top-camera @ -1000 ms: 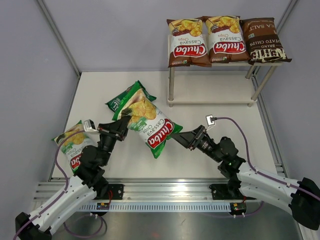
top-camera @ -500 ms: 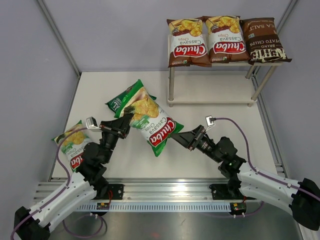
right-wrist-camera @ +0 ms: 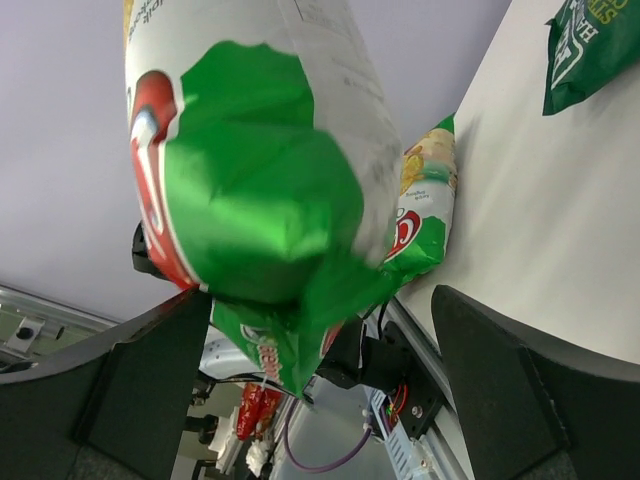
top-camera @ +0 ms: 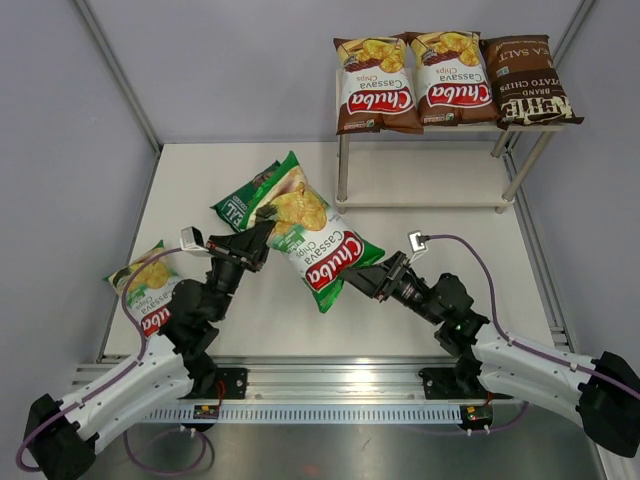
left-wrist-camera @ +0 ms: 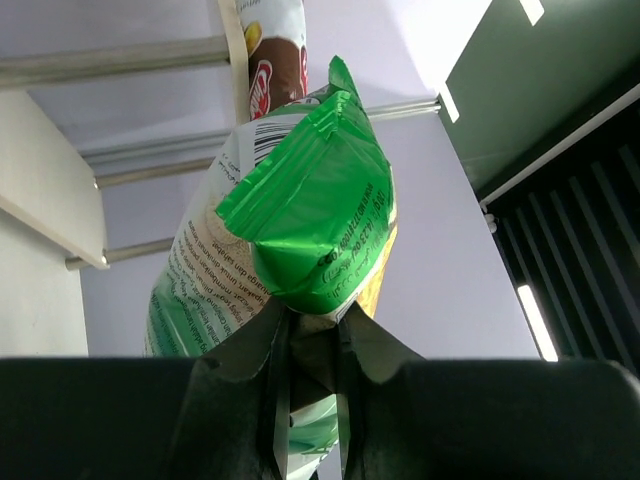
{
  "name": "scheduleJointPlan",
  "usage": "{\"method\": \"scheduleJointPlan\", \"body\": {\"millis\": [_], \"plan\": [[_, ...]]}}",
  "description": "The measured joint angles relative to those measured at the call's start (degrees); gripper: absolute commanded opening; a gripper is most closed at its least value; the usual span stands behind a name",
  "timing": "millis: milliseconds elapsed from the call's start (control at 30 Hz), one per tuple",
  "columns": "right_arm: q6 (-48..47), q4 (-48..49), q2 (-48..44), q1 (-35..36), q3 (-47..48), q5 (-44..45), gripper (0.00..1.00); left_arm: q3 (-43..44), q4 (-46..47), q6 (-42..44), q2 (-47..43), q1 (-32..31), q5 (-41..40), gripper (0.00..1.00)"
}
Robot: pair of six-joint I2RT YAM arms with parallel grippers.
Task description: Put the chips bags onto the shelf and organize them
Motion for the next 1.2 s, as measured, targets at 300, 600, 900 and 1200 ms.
{"method": "scheduleJointPlan", "body": {"millis": [300, 600, 900, 1200], "plan": [[-2.97, 10.08, 4.09, 0.09, 0.48, -1.73, 1.0, -0.02, 6.69, -4.26, 3.91, -3.23, -0.02, 0.0], [-4.26, 14.51, 2.23, 0.22, 1.29, -2.99, 1.0, -1.95, 8.66, -3.69, 3.91, -5.2, -0.79, 0.0], [-4.48, 8.59, -4.87, 0.22, 1.29, -1.64, 1.0, -3.72, 12.63, 4.76, 5.77, -5.79, 0.33, 0.0], [-5.66, 2.67, -6.4, 0.22, 1.53, 1.18, 0.91, 2.45, 16.09, 14.95, 12.17, -5.18, 5.51, 0.02]]}}
